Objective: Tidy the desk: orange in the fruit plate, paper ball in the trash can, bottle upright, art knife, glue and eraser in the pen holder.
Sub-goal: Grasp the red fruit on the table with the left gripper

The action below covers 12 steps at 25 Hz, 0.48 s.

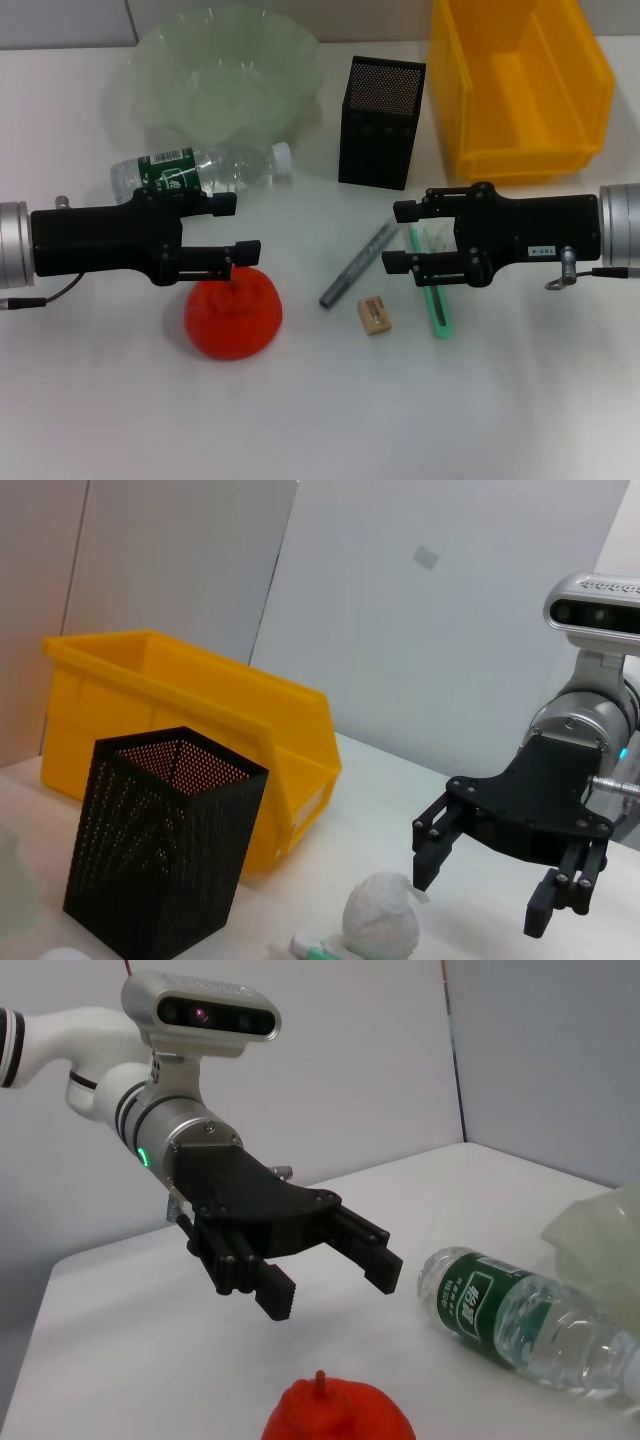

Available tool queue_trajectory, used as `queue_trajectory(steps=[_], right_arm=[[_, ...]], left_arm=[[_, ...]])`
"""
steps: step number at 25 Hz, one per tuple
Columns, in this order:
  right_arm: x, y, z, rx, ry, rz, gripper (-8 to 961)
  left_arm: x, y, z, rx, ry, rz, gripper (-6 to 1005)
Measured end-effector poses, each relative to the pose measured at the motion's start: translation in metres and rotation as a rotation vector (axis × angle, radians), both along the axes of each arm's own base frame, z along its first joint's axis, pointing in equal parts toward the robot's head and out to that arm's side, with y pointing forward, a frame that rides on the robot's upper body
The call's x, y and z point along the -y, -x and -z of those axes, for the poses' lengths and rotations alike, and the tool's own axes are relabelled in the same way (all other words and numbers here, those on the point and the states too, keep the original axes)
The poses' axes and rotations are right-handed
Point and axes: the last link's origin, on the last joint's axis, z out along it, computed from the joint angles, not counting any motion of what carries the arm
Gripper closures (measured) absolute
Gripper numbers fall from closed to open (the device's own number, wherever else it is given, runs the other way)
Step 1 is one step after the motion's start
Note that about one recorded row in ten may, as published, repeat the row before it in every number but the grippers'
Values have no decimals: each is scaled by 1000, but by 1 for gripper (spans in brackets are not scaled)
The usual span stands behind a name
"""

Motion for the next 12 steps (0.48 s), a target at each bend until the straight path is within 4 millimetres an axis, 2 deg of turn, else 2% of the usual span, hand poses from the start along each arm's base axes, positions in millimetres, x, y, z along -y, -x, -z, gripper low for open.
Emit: queue_trajectory(steps=[12], right_arm=[[-1, 2, 1, -1, 1, -4, 271]], left_arm=[[2, 3, 5, -30, 12, 11, 194]])
